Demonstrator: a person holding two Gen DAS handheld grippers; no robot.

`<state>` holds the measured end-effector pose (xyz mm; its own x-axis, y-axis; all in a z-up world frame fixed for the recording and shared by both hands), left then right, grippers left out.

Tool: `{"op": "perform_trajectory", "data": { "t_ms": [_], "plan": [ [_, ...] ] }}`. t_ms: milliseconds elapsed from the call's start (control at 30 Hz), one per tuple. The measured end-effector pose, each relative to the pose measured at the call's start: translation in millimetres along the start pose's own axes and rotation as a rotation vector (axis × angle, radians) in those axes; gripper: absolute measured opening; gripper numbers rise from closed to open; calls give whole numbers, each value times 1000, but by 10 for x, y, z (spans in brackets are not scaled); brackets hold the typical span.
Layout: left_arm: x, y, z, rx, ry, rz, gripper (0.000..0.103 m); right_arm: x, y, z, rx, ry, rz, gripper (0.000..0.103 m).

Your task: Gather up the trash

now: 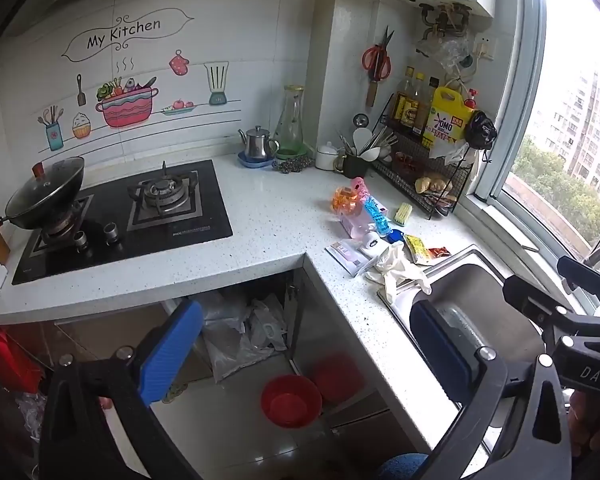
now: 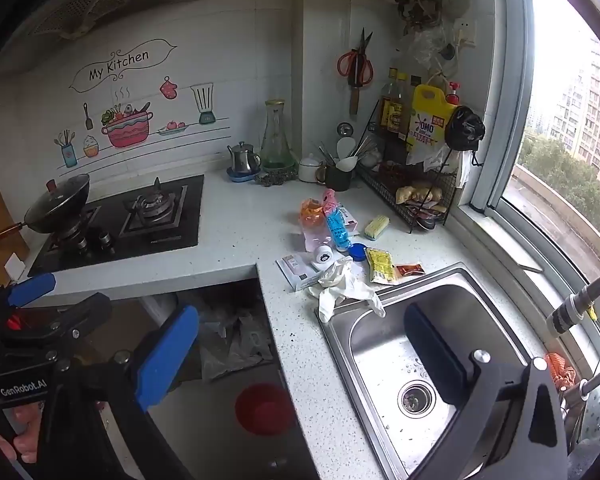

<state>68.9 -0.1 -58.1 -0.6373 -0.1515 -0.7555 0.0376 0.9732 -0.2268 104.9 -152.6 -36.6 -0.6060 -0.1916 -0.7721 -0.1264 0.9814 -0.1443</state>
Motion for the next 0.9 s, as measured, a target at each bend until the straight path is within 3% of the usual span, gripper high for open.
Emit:
{"op": "perform_trajectory", "data": {
  "t_ms": [300,900],
  "plan": [
    [-9,-166,13,-11,1,27,103,14,-14,-13,-5,-3,-6,103],
    [9,-111,-28,10,1,31,103,34,9,-39,-9,6,-15,103]
  ]
}}
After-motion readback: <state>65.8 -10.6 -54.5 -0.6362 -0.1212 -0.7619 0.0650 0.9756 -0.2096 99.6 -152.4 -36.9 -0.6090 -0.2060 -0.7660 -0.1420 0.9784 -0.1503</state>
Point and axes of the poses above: each gripper's, at about its wrist camera, not at the fingertips, and z roughly the way its jaws point, y to its left, x to its underside, the point moved 9 cm from there along z, roughly the way its jaws point, and after that the axes turned 10 degrees about x, right-handed, at the moved point
